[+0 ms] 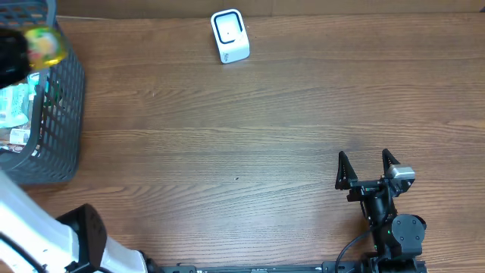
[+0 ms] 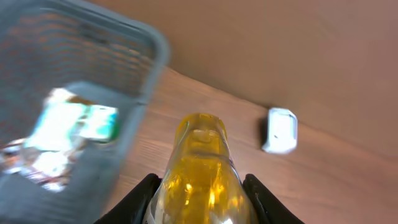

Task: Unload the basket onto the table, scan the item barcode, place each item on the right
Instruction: 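Lift the bottle out and carry it toward the white scanner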

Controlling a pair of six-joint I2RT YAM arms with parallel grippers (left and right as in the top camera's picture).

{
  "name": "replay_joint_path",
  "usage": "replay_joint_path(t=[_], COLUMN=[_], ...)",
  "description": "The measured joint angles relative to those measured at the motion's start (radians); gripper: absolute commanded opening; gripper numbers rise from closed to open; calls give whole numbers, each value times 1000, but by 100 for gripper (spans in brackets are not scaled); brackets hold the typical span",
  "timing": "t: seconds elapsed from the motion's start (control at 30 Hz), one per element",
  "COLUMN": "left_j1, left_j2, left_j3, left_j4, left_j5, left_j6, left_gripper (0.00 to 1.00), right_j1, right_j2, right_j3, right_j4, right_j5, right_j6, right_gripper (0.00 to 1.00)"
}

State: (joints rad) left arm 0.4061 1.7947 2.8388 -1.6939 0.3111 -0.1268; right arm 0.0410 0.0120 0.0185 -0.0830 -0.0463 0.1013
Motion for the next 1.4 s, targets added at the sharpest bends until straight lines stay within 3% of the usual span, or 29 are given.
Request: replay_joint_path(t=[0.23,0.47,0.57,0.77,0.8,0.87,0.9,1.4], left_j1=[-259,-560,-713,-896,-930,-972,-993,-1107], left_j2=[0,0,3,33,47,73,90,384], left_j3=[-73,-234,-309,-408,-427,-449,-459,-475], left_j4=[0,3,25,116,138,169,184,258], left_j5=[-5,-105,-158,-192,-195,-196,-196,-113], left_j6=[0,-37,-71,-167,-198,-240,-262,-344], left_gripper=[20,21,21,17,22,19,4,4], right_j1=[0,0,0,0,0,0,0,0], right_j2=[0,0,0,0,0,0,0,0], right_j3=[0,0,0,0,0,0,0,0], right_j4=[0,-1,0,0,0,0,0,0], right_j5=[-1,-1,0,0,-1,-1,0,0], right_j6=[0,0,0,0,0,0,0,0], right_gripper=[100,100,100,100,100,100,100,100])
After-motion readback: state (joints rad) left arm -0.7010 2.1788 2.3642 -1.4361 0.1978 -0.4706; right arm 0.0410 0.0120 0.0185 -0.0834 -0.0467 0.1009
